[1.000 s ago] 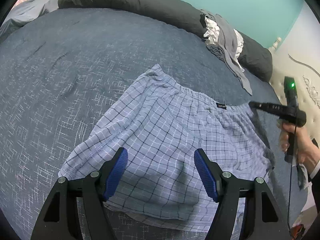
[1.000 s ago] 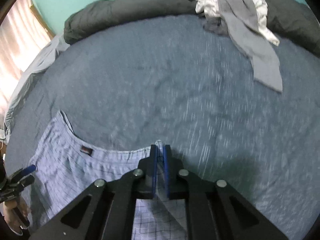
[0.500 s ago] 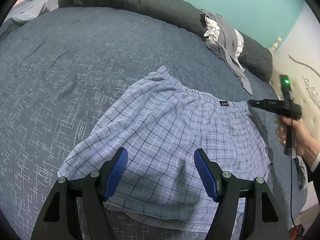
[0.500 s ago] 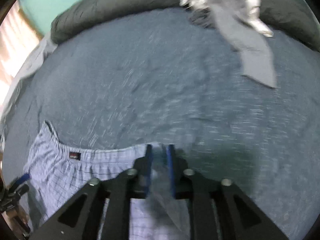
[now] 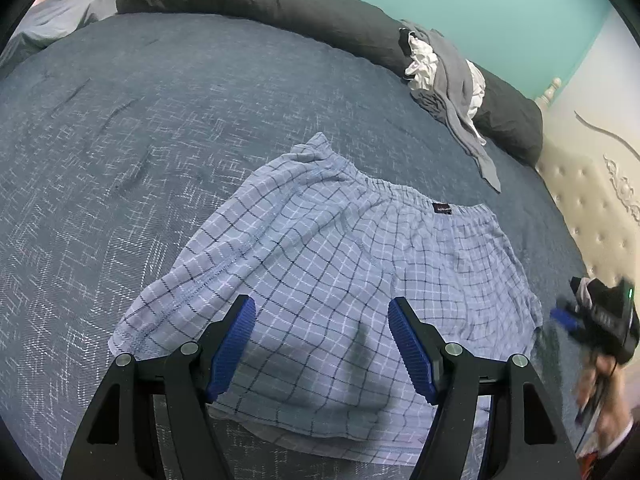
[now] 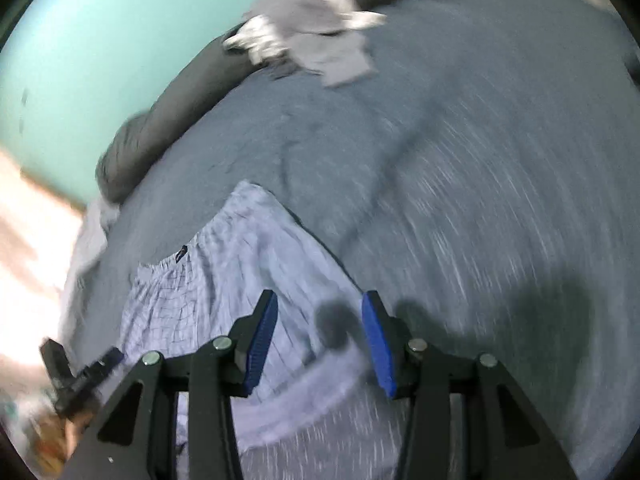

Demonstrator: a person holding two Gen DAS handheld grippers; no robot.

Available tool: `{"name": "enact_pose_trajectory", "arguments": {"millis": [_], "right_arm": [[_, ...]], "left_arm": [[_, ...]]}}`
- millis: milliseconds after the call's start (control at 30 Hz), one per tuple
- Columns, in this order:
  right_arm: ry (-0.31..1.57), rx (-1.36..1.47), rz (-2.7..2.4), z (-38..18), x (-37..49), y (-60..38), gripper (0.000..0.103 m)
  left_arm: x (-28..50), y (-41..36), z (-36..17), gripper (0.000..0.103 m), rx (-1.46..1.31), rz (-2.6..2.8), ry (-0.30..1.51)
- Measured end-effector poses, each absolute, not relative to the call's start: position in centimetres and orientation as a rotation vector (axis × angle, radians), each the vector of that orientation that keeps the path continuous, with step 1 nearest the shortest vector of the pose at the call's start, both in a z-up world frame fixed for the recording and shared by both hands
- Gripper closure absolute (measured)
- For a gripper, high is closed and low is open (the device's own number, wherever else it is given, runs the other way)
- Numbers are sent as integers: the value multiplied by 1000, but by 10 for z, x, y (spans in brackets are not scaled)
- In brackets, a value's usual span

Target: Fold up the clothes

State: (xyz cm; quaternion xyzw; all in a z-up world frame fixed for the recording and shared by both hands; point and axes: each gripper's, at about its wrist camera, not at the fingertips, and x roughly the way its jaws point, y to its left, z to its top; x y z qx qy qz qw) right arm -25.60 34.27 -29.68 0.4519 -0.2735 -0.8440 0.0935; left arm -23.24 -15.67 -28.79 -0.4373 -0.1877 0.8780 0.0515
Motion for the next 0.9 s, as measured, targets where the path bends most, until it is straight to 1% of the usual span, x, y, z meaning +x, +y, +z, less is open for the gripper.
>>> {"name": "enact_pose_trajectory", "arguments": {"millis": [100,233,300,333,400,500,733,900], "right_arm": [[-844,1322,-2502,-305,-243,341,58],[-744,1319,-2532,-303,-249,325,58],[-646,1325,-2552,-301,-258,314,59],[-598,1333,-2560,-302,-261,309,62],[-506,1388,-2567,-311,-267,303,85],[-449,1407,-2588,-312,-270,301,100],[-552,1353,-2560,-296,-261,321,101],[-698,1407,-2491,-310,-265,342,101]], "left_arm": [[-232,-155,-289,30,-1336,2667,-563],[-232,-154,-290,30,-1339,2667,-561],[-233,-154,-290,30,-1342,2666,-563],[-233,-155,-291,30,-1343,2666,-565],[-233,-155,-290,30,-1342,2666,-565],[-233,-157,-290,30,-1341,2669,-569],[-233,-157,-290,29,-1340,2664,-580],[-232,-158,-289,29,-1338,2663,-585]]}}
